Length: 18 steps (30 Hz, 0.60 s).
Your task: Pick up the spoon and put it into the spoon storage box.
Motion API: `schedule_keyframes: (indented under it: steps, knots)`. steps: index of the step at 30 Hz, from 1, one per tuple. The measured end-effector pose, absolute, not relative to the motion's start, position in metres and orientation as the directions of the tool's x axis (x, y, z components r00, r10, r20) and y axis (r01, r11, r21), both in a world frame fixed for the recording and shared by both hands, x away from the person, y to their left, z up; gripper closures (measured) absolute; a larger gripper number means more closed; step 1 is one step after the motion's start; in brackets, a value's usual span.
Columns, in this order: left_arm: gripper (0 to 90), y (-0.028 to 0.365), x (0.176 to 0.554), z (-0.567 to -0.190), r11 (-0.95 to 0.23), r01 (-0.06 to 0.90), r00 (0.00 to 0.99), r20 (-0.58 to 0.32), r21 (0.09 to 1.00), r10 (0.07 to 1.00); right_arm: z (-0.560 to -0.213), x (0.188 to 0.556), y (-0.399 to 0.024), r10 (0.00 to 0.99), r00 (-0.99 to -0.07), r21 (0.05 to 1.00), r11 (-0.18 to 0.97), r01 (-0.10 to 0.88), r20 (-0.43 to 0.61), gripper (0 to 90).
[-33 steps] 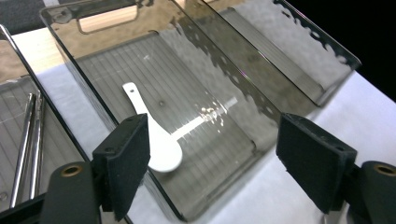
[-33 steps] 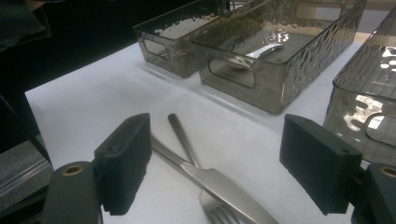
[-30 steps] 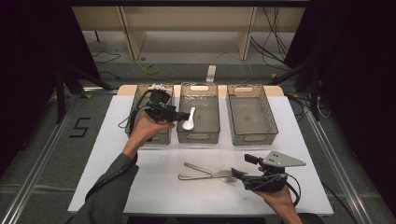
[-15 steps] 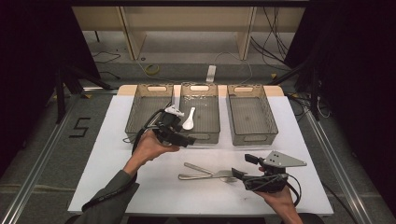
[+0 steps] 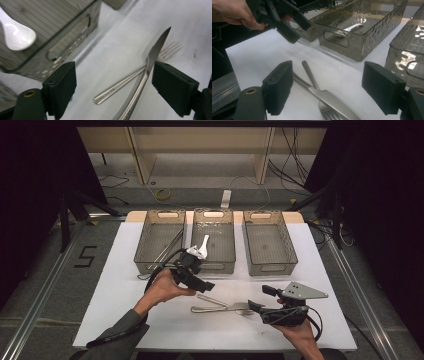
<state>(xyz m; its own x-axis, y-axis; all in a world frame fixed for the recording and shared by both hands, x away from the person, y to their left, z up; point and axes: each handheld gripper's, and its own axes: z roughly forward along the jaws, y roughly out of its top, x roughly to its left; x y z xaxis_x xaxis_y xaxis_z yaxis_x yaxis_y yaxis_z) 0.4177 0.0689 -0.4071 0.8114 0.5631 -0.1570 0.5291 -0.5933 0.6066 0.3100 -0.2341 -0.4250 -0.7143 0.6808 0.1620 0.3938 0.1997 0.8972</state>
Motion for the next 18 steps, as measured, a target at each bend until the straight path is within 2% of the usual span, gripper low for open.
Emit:
schedule_keyframes:
  steps: [5,18]
  knots:
    - [18.2,0.063,0.41,-0.412,-0.648,0.501,0.836,-0.125,0.574,0.535,-0.425,0.309,-0.235,0.682,-0.713,0.898,0.198,0.393,0.162,26.0]
    - [18.2,0.059,0.398,-0.423,-0.69,0.495,0.845,-0.106,0.528,0.525,-0.425,0.31,-0.236,0.68,-0.715,0.897,0.201,0.393,0.161,26.0]
